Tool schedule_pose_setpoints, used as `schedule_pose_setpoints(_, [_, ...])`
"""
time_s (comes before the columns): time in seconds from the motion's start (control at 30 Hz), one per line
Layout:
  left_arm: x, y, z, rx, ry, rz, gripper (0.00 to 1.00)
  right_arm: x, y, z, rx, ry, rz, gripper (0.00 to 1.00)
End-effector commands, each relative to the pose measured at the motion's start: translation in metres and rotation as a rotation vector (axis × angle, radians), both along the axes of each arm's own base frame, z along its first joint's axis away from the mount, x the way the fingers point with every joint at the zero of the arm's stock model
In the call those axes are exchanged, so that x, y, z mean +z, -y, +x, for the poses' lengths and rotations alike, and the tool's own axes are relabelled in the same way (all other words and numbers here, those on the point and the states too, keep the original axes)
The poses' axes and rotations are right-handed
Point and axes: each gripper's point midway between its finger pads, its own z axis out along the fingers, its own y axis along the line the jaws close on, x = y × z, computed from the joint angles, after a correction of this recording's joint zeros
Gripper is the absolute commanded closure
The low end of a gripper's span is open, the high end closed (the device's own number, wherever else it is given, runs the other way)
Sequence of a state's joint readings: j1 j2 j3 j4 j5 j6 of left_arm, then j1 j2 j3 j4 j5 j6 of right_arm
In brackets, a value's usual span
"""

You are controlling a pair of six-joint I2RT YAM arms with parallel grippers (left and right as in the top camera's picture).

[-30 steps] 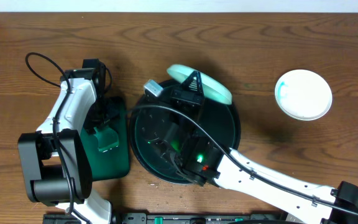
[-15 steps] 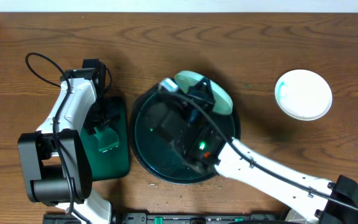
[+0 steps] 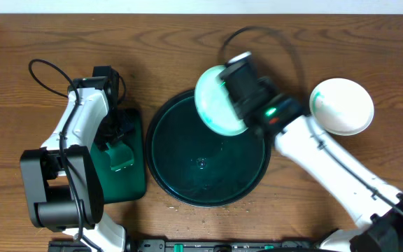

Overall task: Clean dirty plates on tray and stack at the side
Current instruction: 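Carry the plate right and lower it onto the plate stack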

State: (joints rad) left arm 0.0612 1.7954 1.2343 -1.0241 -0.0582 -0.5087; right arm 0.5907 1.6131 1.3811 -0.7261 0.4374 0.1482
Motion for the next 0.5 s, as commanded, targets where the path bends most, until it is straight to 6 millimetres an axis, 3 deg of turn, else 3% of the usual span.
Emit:
schedule_pose_setpoints(0.0, [0.0, -0.002, 0.001, 0.0, -0.003, 0.008, 0.42, -0.007, 0.016, 0.007, -0.081, -0.118, 0.26, 0.99])
schedule_pose_setpoints(0.2, [0.0, -0.002, 0.001, 0.0, -0.002, 0.008, 0.42, -0.019, 0.113, 0.017, -0.366, -0.194, 0.387, 0.99])
schedule_pose_setpoints(0.37, [0.0, -0.003, 0.004, 0.0, 0.008, 0.009, 0.42, -0.027, 0.195, 0.006, -0.601, -0.217, 0.409, 0.99])
schedule_pose_setpoints(0.47, [0.0, -0.003, 0.006, 0.0, 0.016, 0.01, 0.42, -0.031, 0.232, -0.003, -0.695, -0.222, 0.431, 0.99])
